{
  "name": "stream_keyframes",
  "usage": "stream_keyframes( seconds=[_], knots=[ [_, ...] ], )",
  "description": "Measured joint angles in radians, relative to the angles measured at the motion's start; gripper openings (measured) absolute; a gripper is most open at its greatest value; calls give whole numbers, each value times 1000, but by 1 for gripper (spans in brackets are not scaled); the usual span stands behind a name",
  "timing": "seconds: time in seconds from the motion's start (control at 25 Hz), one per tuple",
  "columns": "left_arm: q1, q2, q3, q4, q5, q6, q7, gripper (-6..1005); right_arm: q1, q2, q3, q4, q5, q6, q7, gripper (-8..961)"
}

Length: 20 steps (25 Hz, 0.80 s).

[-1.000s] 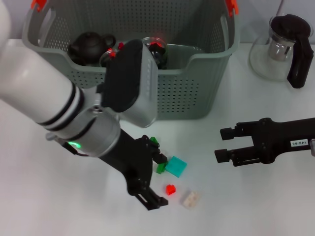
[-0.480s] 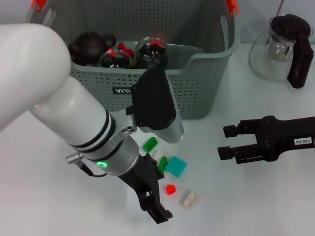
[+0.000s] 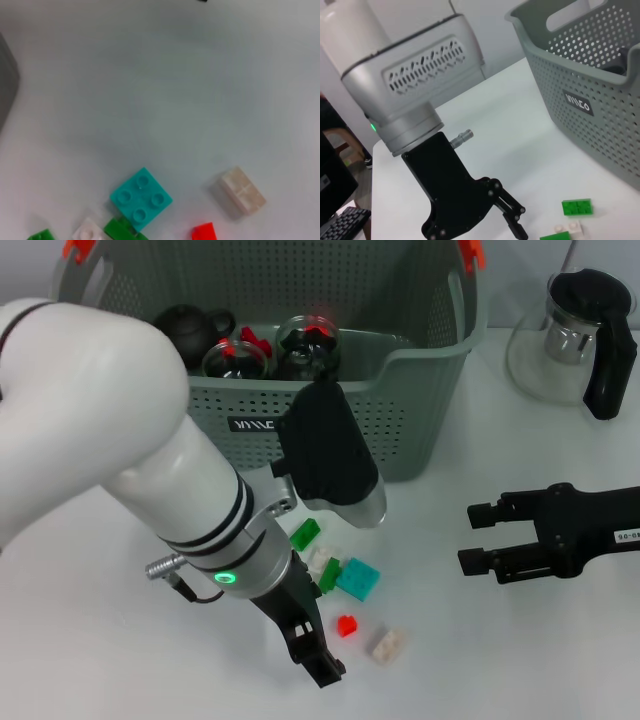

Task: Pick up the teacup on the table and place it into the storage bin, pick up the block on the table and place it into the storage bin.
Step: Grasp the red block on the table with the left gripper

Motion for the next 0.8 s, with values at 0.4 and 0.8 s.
stream_keyframes(
  seconds=[0.4, 0.8],
  knots=[
    [-17, 0, 63, 8, 13, -41, -76, 934, 0, -2, 4, 1, 0, 5, 0, 822],
    [-26, 0, 108, -2, 50, -89, -104, 693, -2, -1, 5, 1, 0, 8, 0, 823]
  ],
)
